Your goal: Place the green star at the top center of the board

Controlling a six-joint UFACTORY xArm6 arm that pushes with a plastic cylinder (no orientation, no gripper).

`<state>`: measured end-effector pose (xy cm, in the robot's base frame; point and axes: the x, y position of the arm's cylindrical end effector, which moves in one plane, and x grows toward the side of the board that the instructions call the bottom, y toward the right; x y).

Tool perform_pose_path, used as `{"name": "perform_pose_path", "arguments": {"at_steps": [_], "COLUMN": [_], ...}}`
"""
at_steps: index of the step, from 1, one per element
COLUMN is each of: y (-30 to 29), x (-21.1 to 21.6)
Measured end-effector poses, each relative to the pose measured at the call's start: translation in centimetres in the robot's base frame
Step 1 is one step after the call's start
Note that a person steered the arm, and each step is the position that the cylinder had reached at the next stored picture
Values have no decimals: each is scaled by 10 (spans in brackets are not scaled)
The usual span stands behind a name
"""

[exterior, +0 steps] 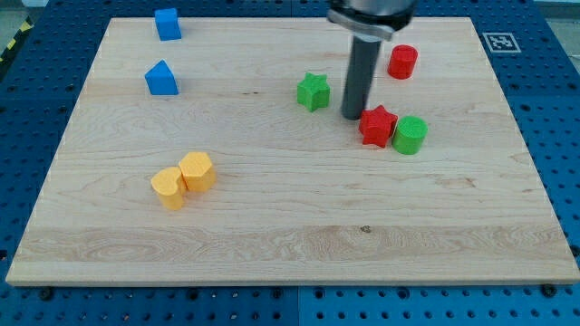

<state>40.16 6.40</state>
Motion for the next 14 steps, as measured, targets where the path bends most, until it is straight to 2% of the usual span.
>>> {"name": "perform_pose_path", "arguments": {"at_steps": [3,6,9,11,14], "y": [-67,-43,-40,-5,-10], "x": [-37,-55,-106,-109,-142]}}
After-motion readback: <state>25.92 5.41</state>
